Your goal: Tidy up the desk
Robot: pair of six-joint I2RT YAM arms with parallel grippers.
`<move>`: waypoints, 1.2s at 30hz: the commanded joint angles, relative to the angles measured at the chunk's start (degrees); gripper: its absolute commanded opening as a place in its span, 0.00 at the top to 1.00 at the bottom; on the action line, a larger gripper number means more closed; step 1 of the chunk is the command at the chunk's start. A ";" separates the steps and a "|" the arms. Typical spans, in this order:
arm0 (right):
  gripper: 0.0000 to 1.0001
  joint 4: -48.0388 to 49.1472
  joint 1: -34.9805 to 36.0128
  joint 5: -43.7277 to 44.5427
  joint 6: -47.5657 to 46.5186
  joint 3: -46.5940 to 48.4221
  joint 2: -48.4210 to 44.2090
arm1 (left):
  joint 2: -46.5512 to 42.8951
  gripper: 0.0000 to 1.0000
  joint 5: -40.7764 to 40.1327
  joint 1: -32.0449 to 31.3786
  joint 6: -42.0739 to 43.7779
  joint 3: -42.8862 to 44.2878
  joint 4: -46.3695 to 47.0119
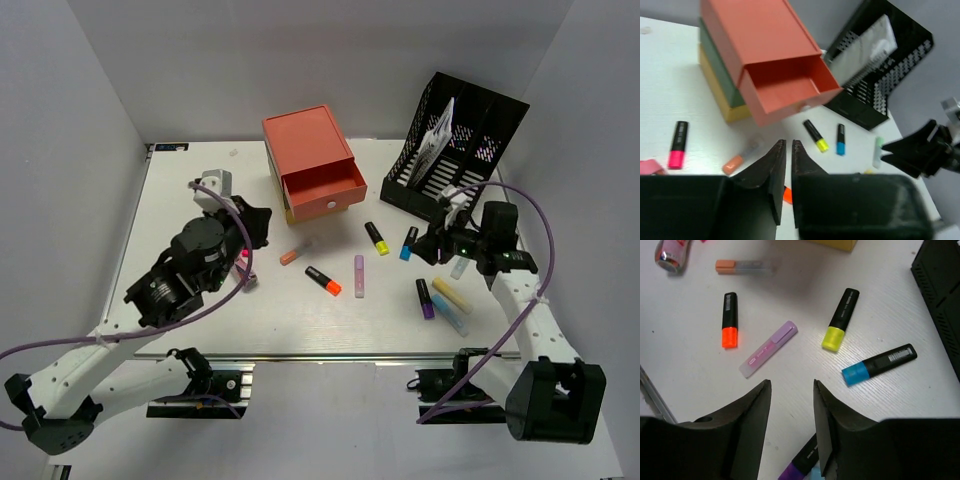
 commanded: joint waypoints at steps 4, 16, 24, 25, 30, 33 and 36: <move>0.48 -9.08 7.02 10.40 -3.75 7.15 3.55 | 1.81 0.42 -9.95 2.01 4.27 -6.81 -4.57; 0.31 -8.75 16.08 20.43 -4.72 7.59 11.20 | 1.90 0.19 -9.88 10.18 5.34 -13.78 -4.30; 0.34 -3.57 16.35 18.33 -1.38 4.97 8.14 | 13.40 0.22 4.51 20.09 -1.25 -12.19 -9.57; 0.34 -2.69 16.35 18.06 -0.94 4.08 7.52 | 13.42 0.22 6.19 21.42 -2.05 -11.85 -10.01; 0.27 -0.13 16.09 18.23 -0.23 0.82 3.21 | 15.70 0.23 14.64 26.27 -7.41 -8.59 -13.09; 0.24 0.13 15.74 17.36 -0.41 -0.23 1.45 | 16.22 0.20 17.11 27.76 -8.21 -7.45 -13.53; 0.23 -0.31 15.65 17.35 -1.02 -0.41 0.57 | 19.47 0.18 18.69 29.25 -8.38 -6.48 -14.94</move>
